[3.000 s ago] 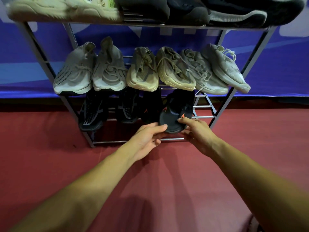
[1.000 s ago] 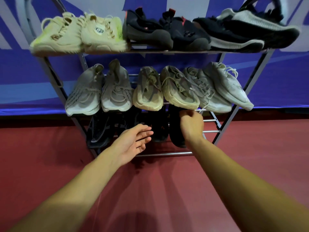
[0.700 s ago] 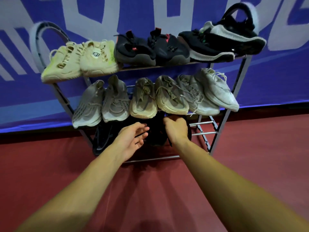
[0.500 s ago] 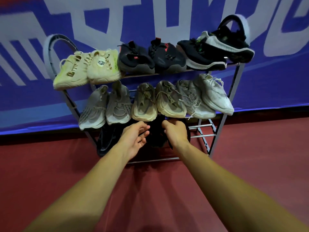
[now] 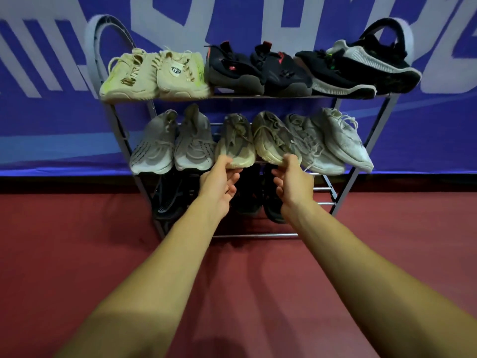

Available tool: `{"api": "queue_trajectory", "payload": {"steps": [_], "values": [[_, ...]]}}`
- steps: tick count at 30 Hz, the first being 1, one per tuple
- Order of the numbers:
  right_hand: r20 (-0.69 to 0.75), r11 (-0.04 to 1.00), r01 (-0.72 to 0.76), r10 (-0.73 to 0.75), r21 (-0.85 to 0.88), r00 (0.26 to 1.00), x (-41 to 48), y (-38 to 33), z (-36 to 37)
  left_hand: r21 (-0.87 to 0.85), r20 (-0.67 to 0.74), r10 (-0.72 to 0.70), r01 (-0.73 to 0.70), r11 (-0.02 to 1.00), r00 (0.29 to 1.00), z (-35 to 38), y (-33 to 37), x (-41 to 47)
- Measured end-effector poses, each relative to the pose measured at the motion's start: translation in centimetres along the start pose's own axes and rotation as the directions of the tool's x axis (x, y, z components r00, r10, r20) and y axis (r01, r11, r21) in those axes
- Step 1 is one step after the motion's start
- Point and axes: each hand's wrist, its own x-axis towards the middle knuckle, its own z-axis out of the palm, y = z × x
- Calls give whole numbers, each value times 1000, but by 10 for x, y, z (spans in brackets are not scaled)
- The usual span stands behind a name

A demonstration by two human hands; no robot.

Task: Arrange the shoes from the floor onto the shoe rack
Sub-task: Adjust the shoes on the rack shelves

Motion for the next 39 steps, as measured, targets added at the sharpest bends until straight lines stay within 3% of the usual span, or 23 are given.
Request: {"api": "queue_trajectory", "payload": {"steps": [3, 6, 16, 21, 25, 30, 33, 39], "values": [[6, 1000, 3, -3, 31, 1000, -1, -7, 9, -88, 49, -31, 36, 995, 998, 2, 6, 1], [13, 999, 39, -39, 25, 999, 2, -10, 10, -35, 73, -62, 64, 997, 995, 4, -1, 5], [98, 975, 74, -54, -209, 994, 18, -4, -11, 24, 2, -28, 27, 999, 1000, 0, -11, 14], [117, 944, 73, -37, -323, 992, 21, -15, -28, 145, 87, -139, 126, 981, 987, 12, -26, 8], [34, 958, 23, -14, -287, 999, 22, -24, -64, 298, 158, -170, 117, 947, 973, 46, -42, -7], [-157, 978, 32, -65, -208, 985, 28, -52, -110, 359, 180, -246, 169, 918, 952, 103, -63, -24], [-157, 990, 51, -72, -133, 985, 36, -66, -124, 337, 212, -269, 188, 923, 940, 134, -70, -29], [-63, 980, -92, 104, 177, 993, 41, -89, -118, 395, 137, -3, -52, 917, 991, 174, -64, -34]]}}
